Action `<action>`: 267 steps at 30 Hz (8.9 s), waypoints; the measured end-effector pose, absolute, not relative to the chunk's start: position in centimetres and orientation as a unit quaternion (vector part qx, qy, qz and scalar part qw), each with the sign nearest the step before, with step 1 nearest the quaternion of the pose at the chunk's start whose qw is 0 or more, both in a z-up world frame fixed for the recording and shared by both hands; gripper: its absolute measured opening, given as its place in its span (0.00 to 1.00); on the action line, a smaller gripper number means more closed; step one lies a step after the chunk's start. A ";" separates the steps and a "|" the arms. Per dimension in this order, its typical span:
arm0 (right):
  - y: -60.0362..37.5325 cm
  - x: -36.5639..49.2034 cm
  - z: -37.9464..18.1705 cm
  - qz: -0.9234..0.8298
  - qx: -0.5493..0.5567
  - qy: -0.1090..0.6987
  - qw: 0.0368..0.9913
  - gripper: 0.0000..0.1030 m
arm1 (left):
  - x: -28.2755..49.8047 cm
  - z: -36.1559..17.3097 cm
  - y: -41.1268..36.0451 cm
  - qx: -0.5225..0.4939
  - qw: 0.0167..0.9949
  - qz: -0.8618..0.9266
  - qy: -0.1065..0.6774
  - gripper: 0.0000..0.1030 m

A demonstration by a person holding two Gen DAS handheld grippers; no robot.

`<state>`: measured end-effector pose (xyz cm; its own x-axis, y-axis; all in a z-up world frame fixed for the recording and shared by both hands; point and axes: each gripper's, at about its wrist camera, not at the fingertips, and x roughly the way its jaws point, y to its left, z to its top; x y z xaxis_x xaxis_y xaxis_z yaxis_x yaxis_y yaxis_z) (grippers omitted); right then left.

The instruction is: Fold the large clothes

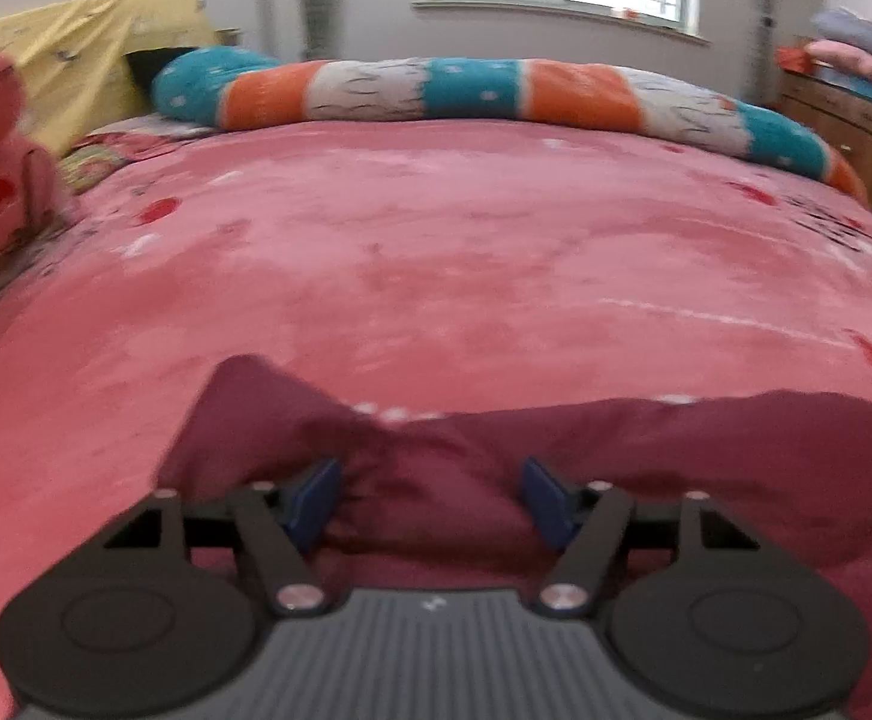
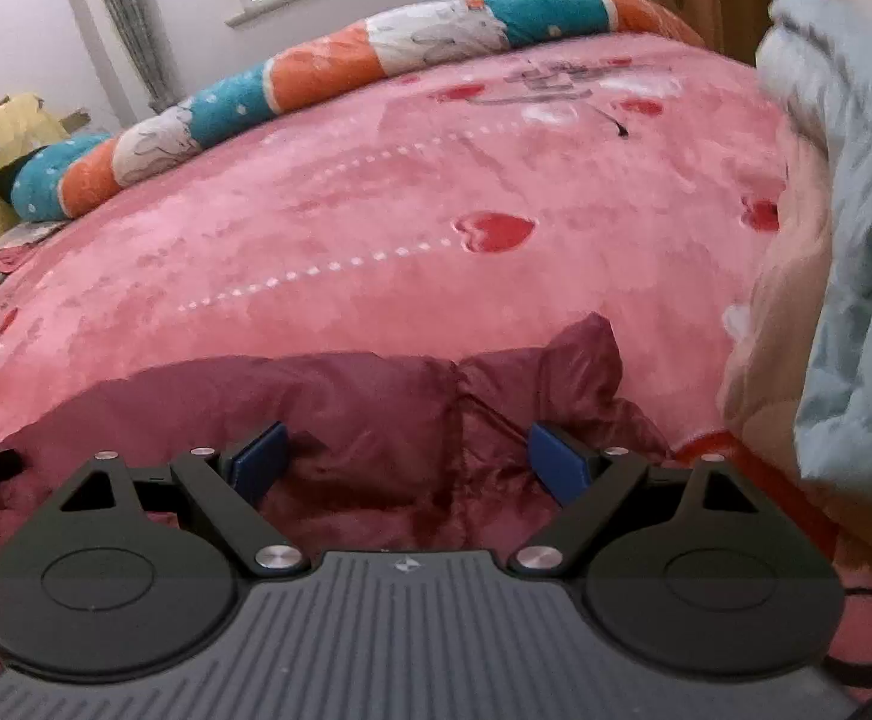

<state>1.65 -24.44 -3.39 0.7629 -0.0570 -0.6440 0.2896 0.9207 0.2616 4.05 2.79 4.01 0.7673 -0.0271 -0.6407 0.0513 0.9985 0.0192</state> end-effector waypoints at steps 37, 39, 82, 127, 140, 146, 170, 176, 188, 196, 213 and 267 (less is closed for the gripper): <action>-25.3 1.0 -4.2 -0.134 0.149 0.319 0.926 1.00 | 3.7 2.7 4.1 -0.024 0.955 -0.018 0.295 0.80; -25.7 0.3 -3.1 -0.132 0.156 0.305 0.930 1.00 | 2.3 4.5 2.7 -0.010 0.961 -0.029 0.276 0.80; -27.7 -3.0 -3.3 -0.146 0.159 0.313 0.925 1.00 | 0.2 1.4 -8.4 -0.040 0.941 -0.113 0.316 0.91; -32.4 -15.7 -2.7 -0.015 0.380 0.338 0.861 1.00 | -5.6 3.5 21.4 -0.247 0.901 -0.142 0.328 0.93; -32.3 -15.3 -2.8 0.032 0.391 0.332 0.858 1.00 | -1.8 -0.1 22.6 -0.314 0.849 -0.154 0.396 0.93; -32.2 -15.1 -2.8 0.044 0.397 0.329 0.855 1.00 | -0.7 -0.5 22.4 -0.316 0.843 -0.166 0.402 0.95; -31.5 -14.6 -2.8 0.047 0.372 0.324 0.869 1.00 | 1.2 -1.2 18.8 -0.257 0.835 -0.241 0.422 0.99; -31.3 -14.5 -2.7 0.040 0.358 0.326 0.874 1.00 | 1.3 -1.3 18.3 -0.255 0.837 -0.247 0.417 0.99; -30.9 -14.1 -2.6 0.036 0.357 0.328 0.874 1.00 | 1.0 -1.7 17.9 -0.275 0.831 -0.262 0.406 0.73; -28.9 -14.2 -0.9 0.016 0.300 0.317 0.900 0.74 | -0.2 -0.4 17.2 -0.252 0.849 -0.249 0.391 0.45; -19.4 -15.9 4.2 -0.073 -0.031 0.249 0.965 0.36 | -3.8 3.2 17.1 -0.244 0.876 -0.198 0.366 0.22; -58.0 -26.8 18.8 -0.448 0.083 0.009 0.890 0.32 | -1.1 21.0 -35.7 -0.108 0.786 -0.529 0.301 0.21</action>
